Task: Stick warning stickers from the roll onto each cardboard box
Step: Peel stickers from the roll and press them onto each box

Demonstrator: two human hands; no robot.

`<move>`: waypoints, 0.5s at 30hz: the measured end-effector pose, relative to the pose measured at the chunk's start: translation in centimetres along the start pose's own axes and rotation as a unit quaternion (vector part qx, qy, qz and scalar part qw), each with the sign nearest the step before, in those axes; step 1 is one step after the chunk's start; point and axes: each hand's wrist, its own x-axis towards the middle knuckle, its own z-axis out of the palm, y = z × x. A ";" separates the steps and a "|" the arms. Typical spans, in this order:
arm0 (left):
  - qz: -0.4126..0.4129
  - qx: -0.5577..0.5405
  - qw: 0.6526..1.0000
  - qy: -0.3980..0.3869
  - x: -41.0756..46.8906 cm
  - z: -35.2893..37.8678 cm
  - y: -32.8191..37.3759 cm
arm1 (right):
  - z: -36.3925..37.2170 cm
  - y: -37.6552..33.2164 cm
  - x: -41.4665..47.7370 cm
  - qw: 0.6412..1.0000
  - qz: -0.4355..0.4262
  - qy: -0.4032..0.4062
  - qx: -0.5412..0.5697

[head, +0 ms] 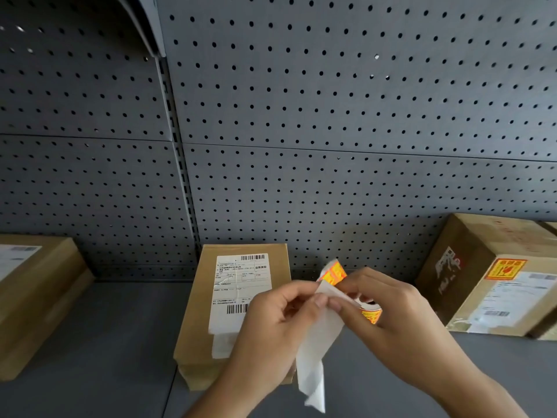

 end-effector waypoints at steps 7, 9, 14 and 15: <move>0.031 0.061 0.998 0.012 -0.6 -0.1 -0.6 | 0.2 0.2 0.1 0.996 0.057 -0.035 0.064; 0.032 0.075 0.997 0.007 -0.7 -0.3 -0.7 | 0.2 0.4 0.1 0.993 0.064 -0.055 0.078; 0.046 0.124 0.991 -0.020 -0.9 -0.8 -0.5 | -0.3 0.5 0.5 0.984 0.089 -0.092 0.123; 0.043 0.135 0.990 -0.024 -0.9 -0.9 -0.4 | -0.4 0.6 0.5 0.984 0.093 -0.085 0.123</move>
